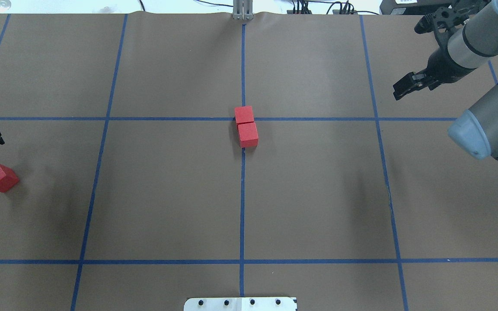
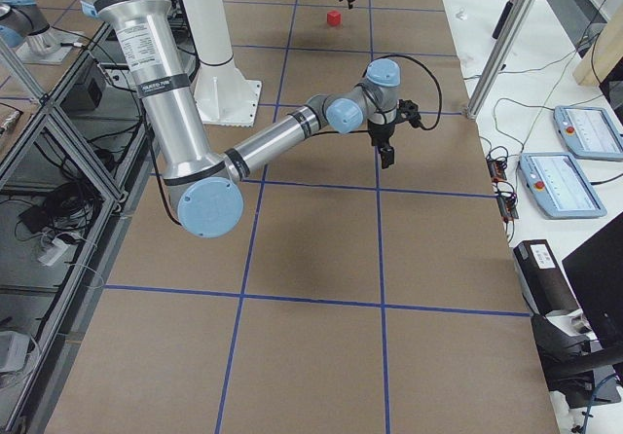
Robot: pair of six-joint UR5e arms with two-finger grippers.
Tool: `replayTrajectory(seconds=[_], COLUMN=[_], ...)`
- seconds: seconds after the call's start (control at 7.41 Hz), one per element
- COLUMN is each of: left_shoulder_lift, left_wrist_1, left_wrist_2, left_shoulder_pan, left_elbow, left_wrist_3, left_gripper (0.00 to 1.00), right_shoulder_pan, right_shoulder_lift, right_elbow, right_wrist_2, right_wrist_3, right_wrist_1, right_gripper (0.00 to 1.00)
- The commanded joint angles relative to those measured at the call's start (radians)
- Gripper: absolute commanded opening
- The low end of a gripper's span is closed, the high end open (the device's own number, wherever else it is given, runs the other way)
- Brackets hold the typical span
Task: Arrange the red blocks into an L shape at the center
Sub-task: 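Lower the left gripper onto the remaining red cube and grasp it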
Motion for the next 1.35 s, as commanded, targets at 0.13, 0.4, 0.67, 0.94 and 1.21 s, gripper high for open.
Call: replayTrajectory(seconds=[0.13, 0.4, 0.67, 0.94, 1.21], left_shoulder_lift=[0.015, 0.017, 0.026, 0.027, 0.026], left_wrist_1=[0.000, 0.000, 0.001, 0.001, 0.001], left_wrist_2=[0.016, 0.015, 0.016, 0.013, 0.015], left_shoulder_pan=[0.037, 0.051, 0.065, 0.088, 0.129], left_elbow=[0.004, 0.021, 0.025, 0.030, 0.034], left_wrist_3=[-0.018, -0.021, -0.021, -0.030, -0.042], left_gripper=[1.00, 1.00, 1.00, 1.00, 1.00], right_shoulder_pan=[0.000, 0.000, 0.000, -0.001, -0.001], right_shoulder_lift=[0.000, 0.000, 0.000, 0.001, 0.001], right_elbow=[-0.001, -0.003, 0.000, 0.000, 0.000], right_wrist_2=[0.001, -0.001, -0.001, -0.003, -0.003], right_wrist_3=[0.001, 0.001, 0.001, 0.001, 0.001], right_wrist_1=[-0.002, -0.002, -0.002, -0.002, -0.002], right_gripper=[0.99, 0.99, 0.99, 0.99, 0.99])
